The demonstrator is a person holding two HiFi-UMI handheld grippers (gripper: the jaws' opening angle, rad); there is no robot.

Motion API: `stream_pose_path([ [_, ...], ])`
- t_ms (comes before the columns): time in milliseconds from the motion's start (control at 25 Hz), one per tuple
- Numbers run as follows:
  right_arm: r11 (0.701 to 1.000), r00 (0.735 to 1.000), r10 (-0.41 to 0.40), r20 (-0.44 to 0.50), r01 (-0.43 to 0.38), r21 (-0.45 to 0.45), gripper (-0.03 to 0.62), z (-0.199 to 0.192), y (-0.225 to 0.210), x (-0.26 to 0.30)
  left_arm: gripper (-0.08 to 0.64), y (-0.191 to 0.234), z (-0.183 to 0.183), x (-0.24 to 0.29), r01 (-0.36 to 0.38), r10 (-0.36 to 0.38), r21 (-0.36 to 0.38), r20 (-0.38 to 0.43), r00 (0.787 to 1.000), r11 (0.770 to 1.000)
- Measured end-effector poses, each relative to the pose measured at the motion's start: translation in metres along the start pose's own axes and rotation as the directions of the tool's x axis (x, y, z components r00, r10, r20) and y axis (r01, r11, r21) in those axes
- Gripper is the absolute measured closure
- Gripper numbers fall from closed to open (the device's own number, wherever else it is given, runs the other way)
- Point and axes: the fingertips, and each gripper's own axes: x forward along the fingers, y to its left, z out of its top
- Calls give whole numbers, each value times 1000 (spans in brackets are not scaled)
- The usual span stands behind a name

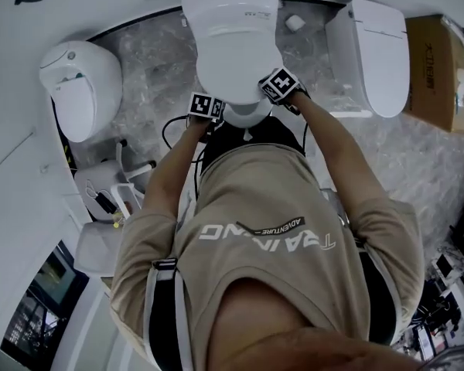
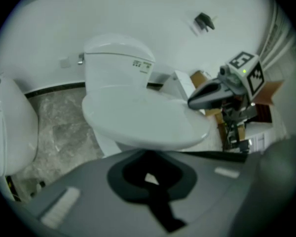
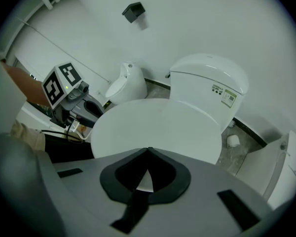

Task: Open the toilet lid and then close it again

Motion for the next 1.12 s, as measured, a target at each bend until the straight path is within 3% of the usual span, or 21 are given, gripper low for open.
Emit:
stream_pose_path([
  [120, 1000, 1000, -23, -21, 23, 5, 578, -16, 7, 9, 555, 1, -19, 3, 17, -18, -62, -7, 1000, 998],
  [240, 996, 999, -33, -8, 34, 80, 578, -24, 8, 15, 555, 2, -29, 2, 27, -29, -105, -12, 1000, 994],
  [440, 965, 998, -41, 49, 27, 260, 578, -43, 6, 28, 555, 2, -37, -1, -8, 5, -85, -28, 1000, 996],
  [680, 952, 991, -122, 51, 103, 289, 578, -62, 10, 39, 555, -1, -41, 6, -22, 20, -73, -29, 999, 997],
  [840, 946, 994, -100, 46, 80, 315, 578, -70, 12, 46, 555, 7, -48, 16, -65, 63, -38, -53, 997, 997],
  [1120, 930, 996, -63, 63, 36, 367, 578, -90, 14, 65, 555, 10, -68, 37, -31, 28, -18, -131, 991, 999],
])
